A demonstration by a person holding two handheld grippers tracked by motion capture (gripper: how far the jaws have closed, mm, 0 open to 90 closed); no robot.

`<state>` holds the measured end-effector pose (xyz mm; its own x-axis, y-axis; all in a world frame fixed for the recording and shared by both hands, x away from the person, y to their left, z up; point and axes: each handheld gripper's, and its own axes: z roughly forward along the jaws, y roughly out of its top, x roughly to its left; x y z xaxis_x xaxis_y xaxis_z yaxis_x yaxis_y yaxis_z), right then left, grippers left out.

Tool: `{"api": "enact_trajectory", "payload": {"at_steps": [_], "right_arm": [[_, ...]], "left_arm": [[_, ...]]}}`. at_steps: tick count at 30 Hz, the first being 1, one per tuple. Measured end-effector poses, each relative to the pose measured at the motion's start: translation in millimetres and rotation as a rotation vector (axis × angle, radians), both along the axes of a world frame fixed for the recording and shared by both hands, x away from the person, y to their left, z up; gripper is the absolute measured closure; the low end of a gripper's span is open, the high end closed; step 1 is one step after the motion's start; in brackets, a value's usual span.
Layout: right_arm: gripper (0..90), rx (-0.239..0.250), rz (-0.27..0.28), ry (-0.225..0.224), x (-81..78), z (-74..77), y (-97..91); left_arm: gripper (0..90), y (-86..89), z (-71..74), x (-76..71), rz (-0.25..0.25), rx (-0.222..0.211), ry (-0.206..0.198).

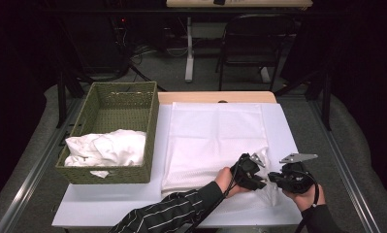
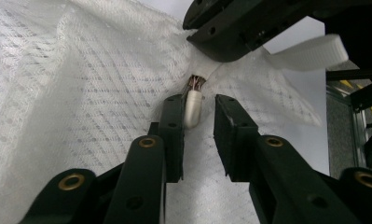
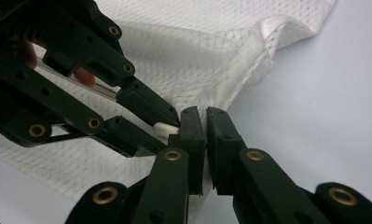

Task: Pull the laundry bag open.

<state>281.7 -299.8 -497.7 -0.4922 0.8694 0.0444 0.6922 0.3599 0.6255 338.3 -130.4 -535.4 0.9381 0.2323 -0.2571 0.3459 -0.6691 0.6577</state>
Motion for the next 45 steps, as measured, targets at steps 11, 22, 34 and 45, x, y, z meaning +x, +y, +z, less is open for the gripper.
{"api": "enact_trajectory", "payload": {"at_steps": [11,22,34,45], "right_arm": [[85.9,0.007,0.003,-0.002,-0.4,0.7,0.6],[86.0,0.001,0.009,0.002,-0.2,0.0,1.1],[86.2,-0.014,-0.003,0.001,-0.2,0.7,-0.1],[86.2,-0.022,-0.007,0.001,0.2,0.2,-0.5]], "left_arm": [[80.3,0.5,-3.0,1.4,0.014,-0.034,0.026],[83.7,-2.3,-3.7,-1.0,0.024,-0.007,-0.008],[85.4,-2.6,-3.8,-1.6,0.034,0.009,-0.016],[86.0,-2.9,-3.6,-2.3,0.036,0.022,-0.023]]}}
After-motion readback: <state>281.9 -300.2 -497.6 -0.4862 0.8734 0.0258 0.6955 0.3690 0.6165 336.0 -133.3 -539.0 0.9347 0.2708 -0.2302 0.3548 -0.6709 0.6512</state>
